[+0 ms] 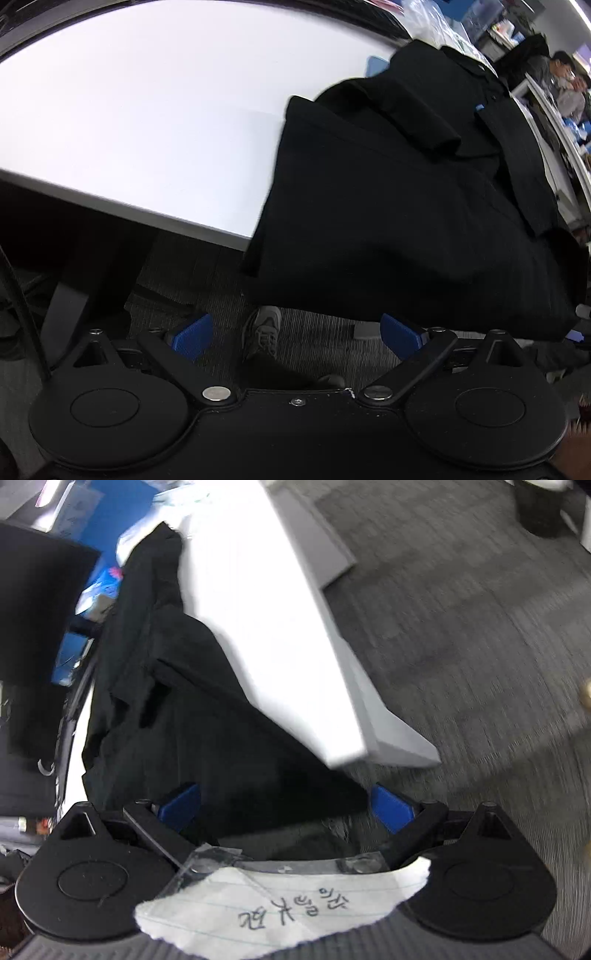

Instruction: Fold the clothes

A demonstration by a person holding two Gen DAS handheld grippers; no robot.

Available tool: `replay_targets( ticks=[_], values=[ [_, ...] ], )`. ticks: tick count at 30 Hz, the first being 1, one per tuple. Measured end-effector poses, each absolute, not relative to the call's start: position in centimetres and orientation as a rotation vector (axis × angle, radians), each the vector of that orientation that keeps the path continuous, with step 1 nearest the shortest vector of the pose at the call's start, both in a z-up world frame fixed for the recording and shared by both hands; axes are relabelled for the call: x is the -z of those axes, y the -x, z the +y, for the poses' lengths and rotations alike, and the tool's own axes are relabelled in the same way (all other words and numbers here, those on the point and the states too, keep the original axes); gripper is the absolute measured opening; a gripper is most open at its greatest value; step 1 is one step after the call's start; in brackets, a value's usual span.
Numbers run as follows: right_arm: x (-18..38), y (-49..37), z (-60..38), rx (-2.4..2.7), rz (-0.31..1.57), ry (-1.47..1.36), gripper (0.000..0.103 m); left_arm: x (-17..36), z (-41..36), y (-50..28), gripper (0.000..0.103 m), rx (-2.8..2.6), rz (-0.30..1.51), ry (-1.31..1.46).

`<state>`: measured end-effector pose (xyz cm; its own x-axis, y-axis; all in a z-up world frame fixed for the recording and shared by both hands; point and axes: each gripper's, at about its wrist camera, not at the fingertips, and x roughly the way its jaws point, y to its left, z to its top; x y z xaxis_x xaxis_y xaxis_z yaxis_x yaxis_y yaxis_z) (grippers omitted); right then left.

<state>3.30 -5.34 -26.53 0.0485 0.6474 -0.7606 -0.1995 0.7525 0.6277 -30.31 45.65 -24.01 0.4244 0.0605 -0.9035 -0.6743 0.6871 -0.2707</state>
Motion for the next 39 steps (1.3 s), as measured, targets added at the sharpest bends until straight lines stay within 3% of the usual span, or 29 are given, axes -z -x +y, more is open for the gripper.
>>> replay_targets(
  ticks=[2, 5, 6, 8, 10, 17, 24, 26, 27, 28, 29, 30, 31, 39],
  values=[
    [26.7, -3.7, -4.6, -0.743, 1.393, -0.373, 0.096, 23.8, 46.1, 30.5, 0.096, -0.522, 1.028, 0.686],
    [26.9, -3.8, -4.1, -0.827, 1.423, -0.357, 0.068, 23.8, 46.6, 30.8, 0.096, -0.541, 1.019, 0.690],
    [26.9, -3.8, -4.0, -0.838, 1.437, -0.364, 0.048, 24.0, 46.8, 30.8, 0.096, -0.545, 1.022, 0.695],
    [26.9, -3.7, -4.5, -0.844, 1.470, -0.427, 0.030, 24.4, 46.7, 31.0, 0.096, -0.555, 1.027, 0.706],
    [26.4, -3.4, -4.9, -0.857, 1.482, -0.477, 0.022, 24.9, 46.2, 31.2, 0.096, -0.558, 1.027, 0.718],
    [22.7, -3.3, -4.1, -0.938, 1.435, -0.665, 0.018, 26.1, 45.4, 31.3, 0.096, -0.486, 0.975, 0.753],
    [21.2, -4.3, -2.9, -0.970, 1.461, -0.597, 0.018, 25.2, 46.9, 30.4, 0.093, -0.442, 0.870, 0.831],
    [21.1, -4.2, -2.5, -0.968, 1.467, -0.595, 0.018, 24.9, 47.0, 30.7, 0.073, -0.457, 0.853, 0.853],
    [21.1, -4.1, -2.6, -0.968, 1.470, -0.596, 0.018, 24.8, 47.2, 30.7, 0.050, -0.465, 0.855, 0.858],
    [21.2, -4.1, -2.7, -0.967, 1.471, -0.597, 0.018, 24.7, 47.4, 30.7, 0.036, -0.460, 0.858, 0.864],
    [21.1, -4.1, -2.7, -0.966, 1.471, -0.598, 0.018, 24.6, 47.7, 30.9, 0.029, -0.446, 0.856, 0.874],
    [21.1, -4.0, -2.7, -0.966, 1.471, -0.601, 0.018, 24.4, 47.7, 30.9, 0.010, -0.432, 0.860, 0.881],
    [21.1, -3.9, -2.8, -0.967, 1.470, -0.605, 0.018, 24.0, 47.6, 30.8, 0.006, -0.423, 0.871, 0.872],
    [20.2, -4.0, -3.3, -0.977, 1.441, -0.645, 0.018, 18.9, 46.9, 30.0, 0.004, -0.384, 0.883, 0.781]
  ],
)
